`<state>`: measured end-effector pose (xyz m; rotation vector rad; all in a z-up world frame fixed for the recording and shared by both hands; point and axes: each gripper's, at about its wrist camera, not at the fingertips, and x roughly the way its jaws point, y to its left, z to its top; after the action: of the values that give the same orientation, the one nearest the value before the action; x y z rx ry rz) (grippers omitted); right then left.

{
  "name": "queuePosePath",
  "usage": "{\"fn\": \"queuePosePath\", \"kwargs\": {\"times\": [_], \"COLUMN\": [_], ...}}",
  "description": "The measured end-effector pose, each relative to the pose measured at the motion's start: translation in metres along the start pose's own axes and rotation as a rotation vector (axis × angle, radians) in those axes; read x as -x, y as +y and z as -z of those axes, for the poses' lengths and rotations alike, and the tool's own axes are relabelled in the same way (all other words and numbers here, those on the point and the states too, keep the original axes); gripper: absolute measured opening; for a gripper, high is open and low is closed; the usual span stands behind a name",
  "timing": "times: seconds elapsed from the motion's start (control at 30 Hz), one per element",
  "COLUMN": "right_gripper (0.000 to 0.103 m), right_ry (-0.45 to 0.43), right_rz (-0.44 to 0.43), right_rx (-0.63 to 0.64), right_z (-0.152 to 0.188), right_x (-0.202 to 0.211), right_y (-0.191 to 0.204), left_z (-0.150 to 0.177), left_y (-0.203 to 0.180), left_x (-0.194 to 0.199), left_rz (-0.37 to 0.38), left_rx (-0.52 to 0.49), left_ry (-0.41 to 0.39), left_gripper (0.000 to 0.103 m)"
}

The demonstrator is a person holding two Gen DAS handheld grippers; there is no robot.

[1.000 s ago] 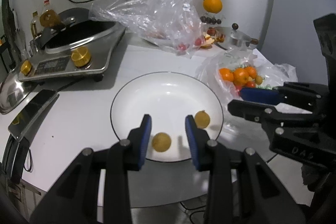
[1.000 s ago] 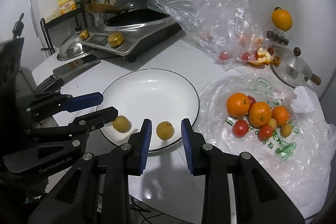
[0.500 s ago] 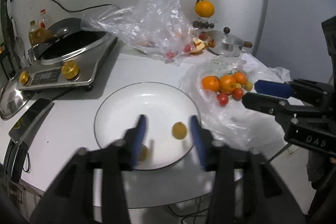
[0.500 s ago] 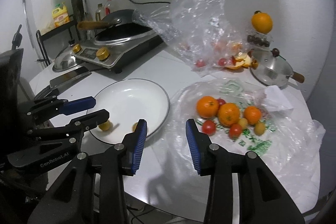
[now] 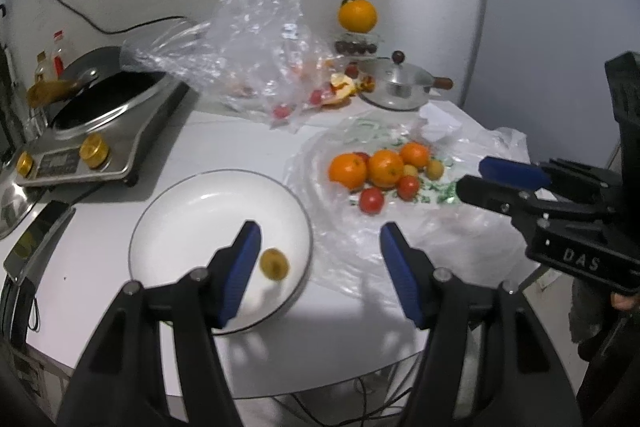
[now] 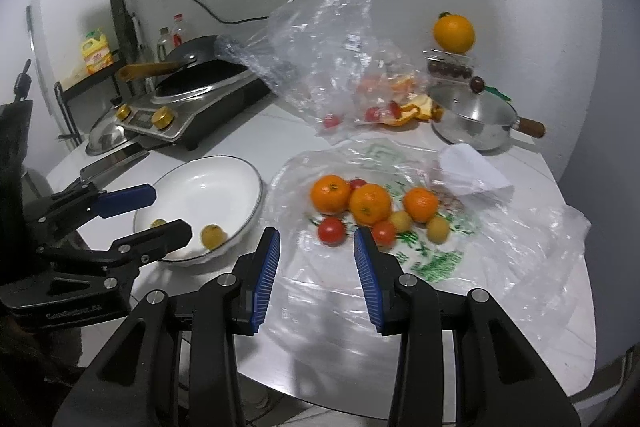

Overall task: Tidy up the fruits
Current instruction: 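Move both open tools from the plate back over the fruit bag, then grasp a red cherry tomato with the left tool while the right tool grasps a yellow fruit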

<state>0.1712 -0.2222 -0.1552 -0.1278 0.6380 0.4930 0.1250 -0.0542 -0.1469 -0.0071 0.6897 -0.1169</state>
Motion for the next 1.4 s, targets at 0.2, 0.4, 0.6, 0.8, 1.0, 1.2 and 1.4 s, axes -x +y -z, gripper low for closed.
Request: {"fn": "queuePosePath", "kwargs": {"times": [0.2,0.4,0.6,0.8,1.0,1.2,1.4], "right_gripper": [0.041,0.041,0.041,0.041,0.041,0.041,0.041], "right_ry": [-0.009,-0.013,-0.015,-0.013,-0.009,-0.004,0.006], "right_rz": [0.013,0.022,0.028,0.032,0.036,0.04,0.042], "right_rx": [-0.027,-0.047,-0.065,-0.072,-0.08,-0.092,-0.104], "right_z": [0.004,0.008,0.01,0.01,0.009,0.008,0.007], "right_x": [0.005,0.007,0.007,0.004,-0.001,-0.009,-0.021], "right_y": [-0.023,-0.042,-0.062,-0.079,-0.096,-0.113,-0.127], "left_z": [-0.005,-0.009,-0.015,-0.021,-0.028,-0.033,-0.036], "left_y": [-0.02,-0.037,-0.051,-0.061,-0.072,-0.076,-0.077], "left_x": [-0.008,-0.018,-0.029,-0.04,-0.055,-0.071,-0.091], "left_rz": [0.0,-0.004,-0.007,-0.008,-0.007,-0.002,0.005], "left_rx": [-0.034,-0.066,-0.087,-0.099,-0.12,-0.133,-0.14], "left_ry": [0.008,0.015,0.024,0.03,0.039,0.05,0.075], "left_gripper": [0.064,0.064,0.064,0.064,0.064,0.064,0.064]}}
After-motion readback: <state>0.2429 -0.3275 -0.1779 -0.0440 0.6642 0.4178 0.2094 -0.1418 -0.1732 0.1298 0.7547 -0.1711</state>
